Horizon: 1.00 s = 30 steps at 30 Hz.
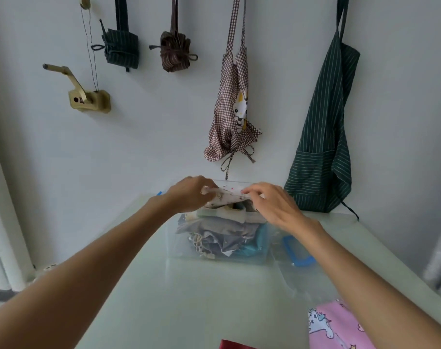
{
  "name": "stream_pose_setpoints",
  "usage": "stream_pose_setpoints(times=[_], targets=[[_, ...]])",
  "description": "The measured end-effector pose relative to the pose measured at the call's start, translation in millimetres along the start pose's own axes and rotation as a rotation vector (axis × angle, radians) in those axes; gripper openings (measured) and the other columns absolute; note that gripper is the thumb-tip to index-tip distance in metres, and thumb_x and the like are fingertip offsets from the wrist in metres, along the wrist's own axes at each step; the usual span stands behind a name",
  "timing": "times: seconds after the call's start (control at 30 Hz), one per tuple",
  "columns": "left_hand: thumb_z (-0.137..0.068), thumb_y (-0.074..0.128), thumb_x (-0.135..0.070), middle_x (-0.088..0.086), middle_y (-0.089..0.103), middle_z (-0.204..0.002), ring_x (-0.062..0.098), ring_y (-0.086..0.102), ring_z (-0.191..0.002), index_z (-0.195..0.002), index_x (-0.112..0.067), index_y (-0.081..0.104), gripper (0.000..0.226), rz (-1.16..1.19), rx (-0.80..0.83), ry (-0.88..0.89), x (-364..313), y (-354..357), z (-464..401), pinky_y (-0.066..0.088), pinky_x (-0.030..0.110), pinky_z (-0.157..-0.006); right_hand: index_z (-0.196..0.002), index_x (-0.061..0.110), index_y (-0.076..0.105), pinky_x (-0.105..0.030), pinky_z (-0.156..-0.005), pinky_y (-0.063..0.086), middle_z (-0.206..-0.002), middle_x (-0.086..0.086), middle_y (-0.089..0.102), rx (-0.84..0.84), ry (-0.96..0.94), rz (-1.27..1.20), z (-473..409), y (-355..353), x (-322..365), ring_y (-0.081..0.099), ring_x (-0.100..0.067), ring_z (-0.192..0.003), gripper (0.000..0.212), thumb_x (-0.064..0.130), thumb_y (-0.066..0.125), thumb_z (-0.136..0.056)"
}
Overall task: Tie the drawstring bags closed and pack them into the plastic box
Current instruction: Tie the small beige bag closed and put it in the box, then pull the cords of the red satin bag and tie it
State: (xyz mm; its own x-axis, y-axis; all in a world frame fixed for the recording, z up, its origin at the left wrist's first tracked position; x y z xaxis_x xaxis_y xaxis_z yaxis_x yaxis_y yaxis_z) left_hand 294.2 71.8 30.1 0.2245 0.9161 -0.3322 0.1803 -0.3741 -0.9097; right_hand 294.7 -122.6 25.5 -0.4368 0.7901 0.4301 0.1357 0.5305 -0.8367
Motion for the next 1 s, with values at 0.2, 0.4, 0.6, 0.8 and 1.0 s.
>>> stream_pose_setpoints(times=[0.2,0.4,0.6,0.8,1.0], targets=[[-0.098,0.031,-0.041,0.017,0.038,-0.148,0.032,0.038,-0.134,-0.141,-0.008,0.037,0.055,-0.05,0.348,-0.346,7,39,-19,0.029,0.041,-0.111,-0.101,0.013,0.059,-0.039,-0.091,0.037,-0.116,-0.014,0.058,0.471,0.211,0.222,-13,21,-3,0.05,-0.028,-0.112,0.056,0.047,0.014,-0.098],[-0.091,0.051,-0.02,0.003,0.066,-0.119,0.023,0.058,-0.109,-0.118,-0.024,0.064,0.03,-0.188,-0.202,-0.213,-29,24,4,0.038,0.035,-0.097,-0.116,0.009,0.063,-0.033,-0.086,0.041,-0.112,-0.003,0.062,0.175,0.118,-0.054,6,3,-13,0.057,-0.019,-0.104,0.039,0.034,0.038,-0.098],[-0.087,0.056,-0.018,-0.005,0.063,-0.122,0.018,0.056,-0.113,-0.11,-0.03,0.068,0.029,-0.076,-0.317,-0.044,-72,19,99,0.043,0.03,-0.088,-0.114,0.023,0.065,-0.024,-0.093,0.039,-0.118,0.005,0.061,0.096,-0.034,-0.007,89,-34,-22,0.054,-0.012,-0.113,0.025,0.021,0.055,-0.091],[-0.076,0.069,-0.054,-0.009,0.055,-0.13,0.015,0.054,-0.118,-0.131,-0.028,0.05,0.064,-0.019,0.404,-0.161,-61,87,185,0.042,0.029,-0.099,-0.135,0.016,0.049,-0.029,-0.104,0.039,-0.137,-0.002,0.052,0.811,0.13,0.304,188,-19,-12,0.051,-0.018,-0.122,0.058,0.042,0.061,-0.085],[-0.079,0.068,-0.044,-0.001,0.068,-0.11,0.022,0.061,-0.103,-0.105,-0.022,0.066,0.034,0.009,0.472,-0.112,-46,98,205,0.049,0.034,-0.088,-0.076,0.019,0.057,-0.034,-0.096,0.031,-0.073,0.005,0.049,0.676,-0.003,0.519,208,1,-5,0.042,-0.017,-0.088,0.028,0.046,0.065,-0.078]])
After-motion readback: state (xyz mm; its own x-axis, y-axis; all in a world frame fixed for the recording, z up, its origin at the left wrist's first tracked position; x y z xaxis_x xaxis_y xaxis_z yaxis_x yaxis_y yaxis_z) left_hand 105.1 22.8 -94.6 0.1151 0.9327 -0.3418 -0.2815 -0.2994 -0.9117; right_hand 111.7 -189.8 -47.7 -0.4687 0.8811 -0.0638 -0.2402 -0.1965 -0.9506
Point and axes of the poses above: each hand's wrist, its own z-axis away from the middle knuckle, its own y-axis out of the palm, x = y × z, the point moved 2 cm from there along -z, towards the middle knuckle
